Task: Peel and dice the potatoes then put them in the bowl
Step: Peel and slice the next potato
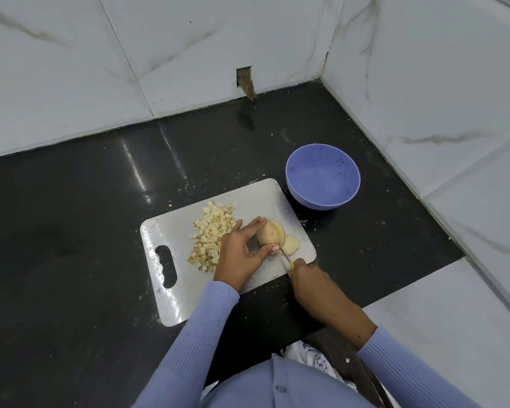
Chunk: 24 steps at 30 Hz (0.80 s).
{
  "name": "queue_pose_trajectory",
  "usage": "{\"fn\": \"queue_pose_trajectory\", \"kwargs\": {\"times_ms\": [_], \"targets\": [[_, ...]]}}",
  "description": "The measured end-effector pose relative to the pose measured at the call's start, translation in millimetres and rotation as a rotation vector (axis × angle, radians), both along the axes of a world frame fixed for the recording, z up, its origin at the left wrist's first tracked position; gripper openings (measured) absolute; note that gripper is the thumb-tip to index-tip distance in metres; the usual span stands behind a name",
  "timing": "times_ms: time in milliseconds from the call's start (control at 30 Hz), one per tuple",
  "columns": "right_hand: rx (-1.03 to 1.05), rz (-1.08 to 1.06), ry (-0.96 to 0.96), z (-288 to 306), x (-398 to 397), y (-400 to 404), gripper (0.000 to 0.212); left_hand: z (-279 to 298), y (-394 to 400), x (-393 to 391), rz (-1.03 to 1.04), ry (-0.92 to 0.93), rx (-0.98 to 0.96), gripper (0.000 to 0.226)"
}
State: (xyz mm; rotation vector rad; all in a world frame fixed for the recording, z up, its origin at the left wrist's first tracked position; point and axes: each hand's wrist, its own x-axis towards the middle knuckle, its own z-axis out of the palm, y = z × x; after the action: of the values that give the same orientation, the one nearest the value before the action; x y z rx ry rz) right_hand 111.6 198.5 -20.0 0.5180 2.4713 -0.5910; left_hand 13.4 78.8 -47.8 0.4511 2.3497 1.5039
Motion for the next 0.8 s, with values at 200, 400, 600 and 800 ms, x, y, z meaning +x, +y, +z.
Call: {"fn": "queue_pose_trajectory", "kwargs": {"times_ms": [200, 400, 600, 800], "targets": [[0.017, -0.047, -0.020, -2.9, 20.4, 4.8, 0.026, -4.9, -3.0, -0.9, 0.024, -0.023, -0.004, 0.062], [-0.117, -0.113, 0.087, 7.6, 31.7, 16.6, 0.027, -4.3, -3.7, -1.2, 0.021, -0.017, 0.005, 0.062], [-0.220, -0.206, 0.286, 19.4, 12.0, 16.1, 0.033, -5.2, -2.6, -0.7, 0.061, -0.068, 0.068, 0.064], [-0.223, -0.170, 0.327, 24.2, -5.2, 5.6, 0.031, -2.9, -1.8, 1.8, 0.085, -0.123, 0.161, 0.060]]}}
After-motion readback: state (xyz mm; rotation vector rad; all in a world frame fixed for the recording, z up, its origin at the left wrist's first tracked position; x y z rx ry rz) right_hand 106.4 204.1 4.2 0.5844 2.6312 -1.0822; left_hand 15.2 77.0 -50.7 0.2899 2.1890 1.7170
